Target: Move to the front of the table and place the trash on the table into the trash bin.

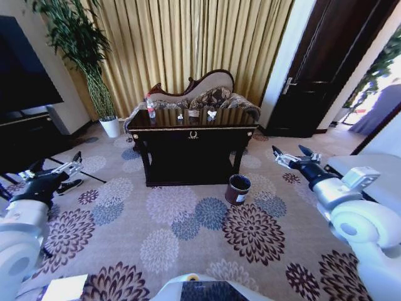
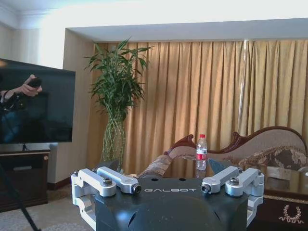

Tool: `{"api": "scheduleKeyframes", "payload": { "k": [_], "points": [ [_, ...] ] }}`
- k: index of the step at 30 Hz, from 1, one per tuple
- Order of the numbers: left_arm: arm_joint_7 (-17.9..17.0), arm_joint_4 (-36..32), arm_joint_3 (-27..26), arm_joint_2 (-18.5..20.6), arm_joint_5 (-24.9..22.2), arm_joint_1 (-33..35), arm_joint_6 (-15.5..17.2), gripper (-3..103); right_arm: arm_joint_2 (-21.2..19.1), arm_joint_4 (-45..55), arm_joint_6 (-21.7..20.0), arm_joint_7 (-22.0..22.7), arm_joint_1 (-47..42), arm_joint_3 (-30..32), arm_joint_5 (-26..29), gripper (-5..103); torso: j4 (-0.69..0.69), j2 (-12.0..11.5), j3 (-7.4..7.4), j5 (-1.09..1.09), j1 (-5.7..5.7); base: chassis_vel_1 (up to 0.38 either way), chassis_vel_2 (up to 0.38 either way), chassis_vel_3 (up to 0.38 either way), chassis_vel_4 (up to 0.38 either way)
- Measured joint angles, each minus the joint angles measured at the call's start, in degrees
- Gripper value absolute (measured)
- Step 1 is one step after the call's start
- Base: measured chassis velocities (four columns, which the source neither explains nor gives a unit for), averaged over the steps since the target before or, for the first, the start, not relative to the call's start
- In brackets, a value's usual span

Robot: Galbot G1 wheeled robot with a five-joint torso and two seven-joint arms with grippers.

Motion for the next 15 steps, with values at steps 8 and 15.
{"api": "scheduleKeyframes", "payload": {
  "k": [8, 15],
  "points": [
    [0.0, 0.0, -0.2, -0.2, 0.0, 0.2, 0.0, 100, -0.1, 0.0, 0.0, 0.0, -0.2, 0.5, 0.3, 100, 0.01, 0.0, -0.01, -0.01, -0.02, -0.158, 0.127, 0.135, -0.144],
    [0.0, 0.0, -0.5, -0.2, -0.1, 0.3, -0.1, 100, -0.1, 0.1, 0.0, 0.0, -0.2, 0.5, 0.3, 100, 0.01, 0.0, 0.01, 0.02, 0.02, -0.192, 0.196, 0.202, -0.2]
  ]
}}
